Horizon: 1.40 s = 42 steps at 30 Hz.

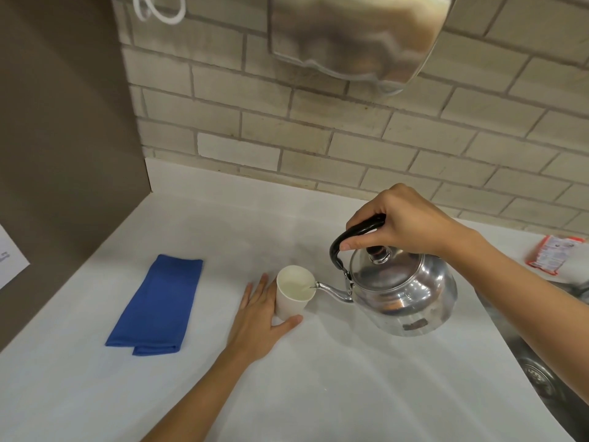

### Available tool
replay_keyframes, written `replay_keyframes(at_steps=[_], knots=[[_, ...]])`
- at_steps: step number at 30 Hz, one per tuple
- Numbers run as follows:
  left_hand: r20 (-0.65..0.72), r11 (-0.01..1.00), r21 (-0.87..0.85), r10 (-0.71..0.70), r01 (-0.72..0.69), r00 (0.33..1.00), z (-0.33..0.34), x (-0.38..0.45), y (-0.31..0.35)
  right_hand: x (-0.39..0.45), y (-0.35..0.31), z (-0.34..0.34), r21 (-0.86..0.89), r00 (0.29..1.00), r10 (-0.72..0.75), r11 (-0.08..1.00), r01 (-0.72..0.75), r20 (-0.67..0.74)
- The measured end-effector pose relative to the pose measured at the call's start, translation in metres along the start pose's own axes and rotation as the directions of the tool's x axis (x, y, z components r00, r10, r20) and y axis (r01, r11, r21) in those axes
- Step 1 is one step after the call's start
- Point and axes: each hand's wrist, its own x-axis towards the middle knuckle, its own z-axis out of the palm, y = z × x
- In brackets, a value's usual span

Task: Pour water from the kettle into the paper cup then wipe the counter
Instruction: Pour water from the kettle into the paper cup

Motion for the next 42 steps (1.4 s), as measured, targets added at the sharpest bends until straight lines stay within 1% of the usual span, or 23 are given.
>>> replay_keyframes(at_steps=[20, 42], knots=[[-0.008, 1.000, -0.001, 0.005, -0.005, 1.000, -0.002, -0.001, 0.002, 0.001, -0.004, -0.002, -0.014, 1.000, 0.014, 1.000, -0.014, 0.008], [-0.009, 1.000, -0.017, -0.007, 0.007, 1.000, -0.006, -0.003, 0.005, -0.004, -0.017, -0.004, -0.053, 1.000, -0.010, 0.999, 0.010, -0.003]])
